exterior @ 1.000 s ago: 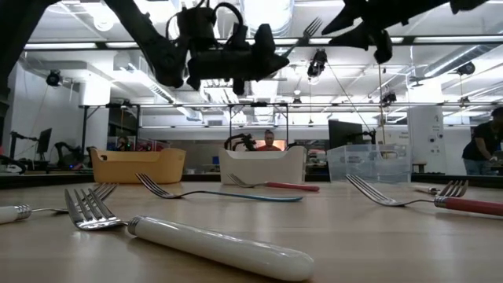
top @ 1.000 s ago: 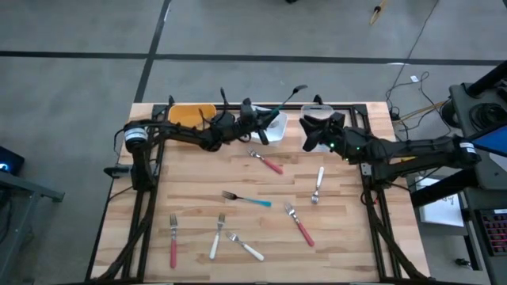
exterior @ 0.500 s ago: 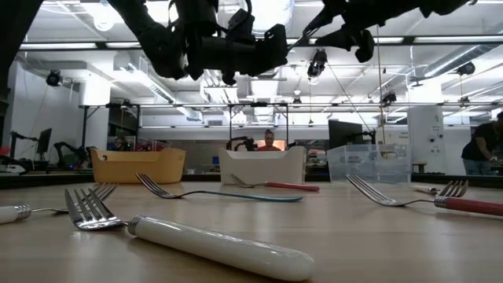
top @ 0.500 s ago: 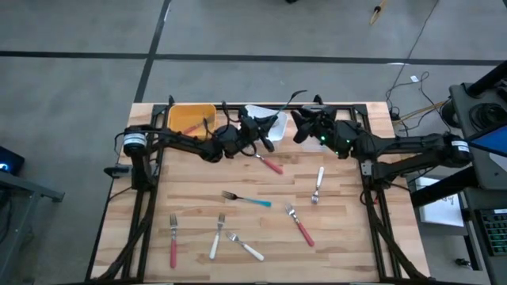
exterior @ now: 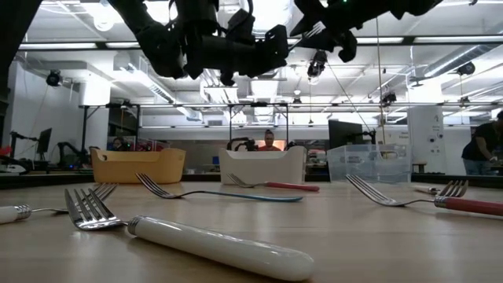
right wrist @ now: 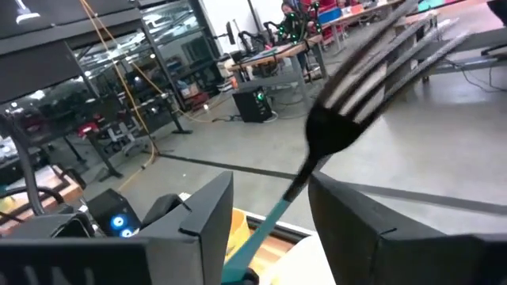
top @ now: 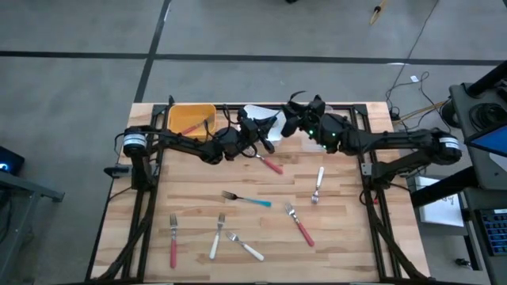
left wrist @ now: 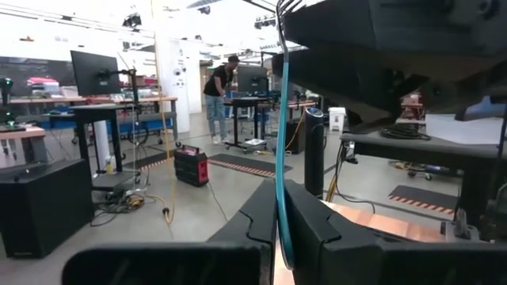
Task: Sort silverware by color (type)
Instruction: Put the blue fork into the transparent bin
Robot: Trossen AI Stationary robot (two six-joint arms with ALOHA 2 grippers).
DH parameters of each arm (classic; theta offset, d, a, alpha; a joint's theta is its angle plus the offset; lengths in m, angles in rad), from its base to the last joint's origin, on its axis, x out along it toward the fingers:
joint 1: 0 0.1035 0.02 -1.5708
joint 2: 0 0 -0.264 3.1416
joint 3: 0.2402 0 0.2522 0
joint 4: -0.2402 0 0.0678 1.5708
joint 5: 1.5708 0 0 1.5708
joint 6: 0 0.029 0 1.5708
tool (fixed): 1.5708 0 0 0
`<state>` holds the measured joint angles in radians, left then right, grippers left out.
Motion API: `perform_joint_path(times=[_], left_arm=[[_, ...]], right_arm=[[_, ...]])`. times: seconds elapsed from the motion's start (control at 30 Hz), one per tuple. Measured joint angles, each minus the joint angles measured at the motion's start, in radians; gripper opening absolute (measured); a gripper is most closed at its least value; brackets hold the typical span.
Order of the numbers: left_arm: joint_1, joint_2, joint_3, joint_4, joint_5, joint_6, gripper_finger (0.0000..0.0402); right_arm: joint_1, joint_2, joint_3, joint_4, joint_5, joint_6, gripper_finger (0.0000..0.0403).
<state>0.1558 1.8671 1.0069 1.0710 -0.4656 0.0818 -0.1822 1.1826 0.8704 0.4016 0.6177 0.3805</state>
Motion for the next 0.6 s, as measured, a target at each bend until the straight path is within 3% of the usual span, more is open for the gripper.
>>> perform_joint_path(times=[0.17, 0.33, 0.6], left_arm=[[0.0, 0.0, -0.001, 0.001, -0.002, -0.001, 0.0], [0.0, 0.0, -0.001, -0.009, -0.002, 0.004, 0.0], [0.0, 0.002, -0.002, -0.033, 0.001, 0.003, 0.0001]], right_arm=[[0.0, 0.041, 0.037, 0.0, 0.007, -0.016, 0.0108], [0.0, 0.069, 0.05, 0.003, -0.005, -0.035, 0.0026], [0.002, 0.075, 0.057, -0.003, -0.012, -0.053, 0.0011]])
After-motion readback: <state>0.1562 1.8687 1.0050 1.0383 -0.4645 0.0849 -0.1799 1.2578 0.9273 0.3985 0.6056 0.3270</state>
